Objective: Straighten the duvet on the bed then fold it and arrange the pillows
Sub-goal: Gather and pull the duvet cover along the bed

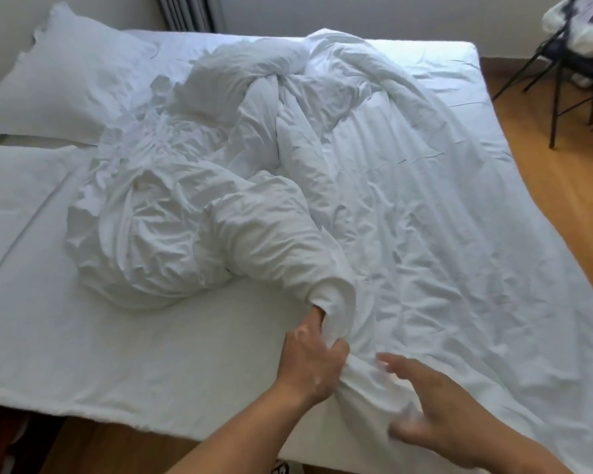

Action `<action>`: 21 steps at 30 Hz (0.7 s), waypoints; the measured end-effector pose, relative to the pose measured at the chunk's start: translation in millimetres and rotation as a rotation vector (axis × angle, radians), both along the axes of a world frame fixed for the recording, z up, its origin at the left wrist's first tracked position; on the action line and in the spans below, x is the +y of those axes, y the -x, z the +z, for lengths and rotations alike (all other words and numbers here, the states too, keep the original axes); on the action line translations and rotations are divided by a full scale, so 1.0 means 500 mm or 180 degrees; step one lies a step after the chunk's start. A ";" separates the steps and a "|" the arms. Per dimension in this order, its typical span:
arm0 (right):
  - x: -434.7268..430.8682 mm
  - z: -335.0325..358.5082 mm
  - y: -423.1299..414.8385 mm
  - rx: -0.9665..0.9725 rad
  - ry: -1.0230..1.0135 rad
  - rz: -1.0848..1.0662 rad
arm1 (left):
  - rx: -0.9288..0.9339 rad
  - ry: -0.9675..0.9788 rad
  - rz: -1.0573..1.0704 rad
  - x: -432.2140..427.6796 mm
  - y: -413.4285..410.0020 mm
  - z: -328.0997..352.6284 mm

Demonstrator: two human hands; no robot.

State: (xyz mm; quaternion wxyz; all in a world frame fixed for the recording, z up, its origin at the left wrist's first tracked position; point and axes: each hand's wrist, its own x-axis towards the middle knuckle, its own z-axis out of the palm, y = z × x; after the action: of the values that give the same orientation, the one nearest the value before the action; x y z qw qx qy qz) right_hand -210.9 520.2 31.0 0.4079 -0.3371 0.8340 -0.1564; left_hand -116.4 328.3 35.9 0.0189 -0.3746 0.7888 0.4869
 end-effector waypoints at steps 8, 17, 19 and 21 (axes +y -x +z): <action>-0.173 0.016 0.076 0.1322 0.1209 -0.1497 | 0.0815 -0.0783 -0.0569 -0.113 0.184 0.034; -0.161 -0.026 0.460 0.1915 0.0243 -0.2238 | -0.0532 0.2348 -0.3002 -0.405 0.383 -0.142; -0.180 -0.077 0.499 0.2405 -0.0143 -0.2304 | -0.0688 0.2593 -0.3187 -0.432 0.446 -0.178; -0.200 -0.132 0.517 0.2940 -0.0448 -0.2378 | -0.0844 0.2683 -0.3325 -0.445 0.499 -0.219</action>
State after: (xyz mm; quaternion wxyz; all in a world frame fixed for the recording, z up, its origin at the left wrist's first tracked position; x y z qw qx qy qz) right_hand -469.1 420.0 -34.8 -0.0583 -0.0263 0.9954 -0.0709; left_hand -365.6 105.9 -73.9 0.2004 0.0233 0.9793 0.0152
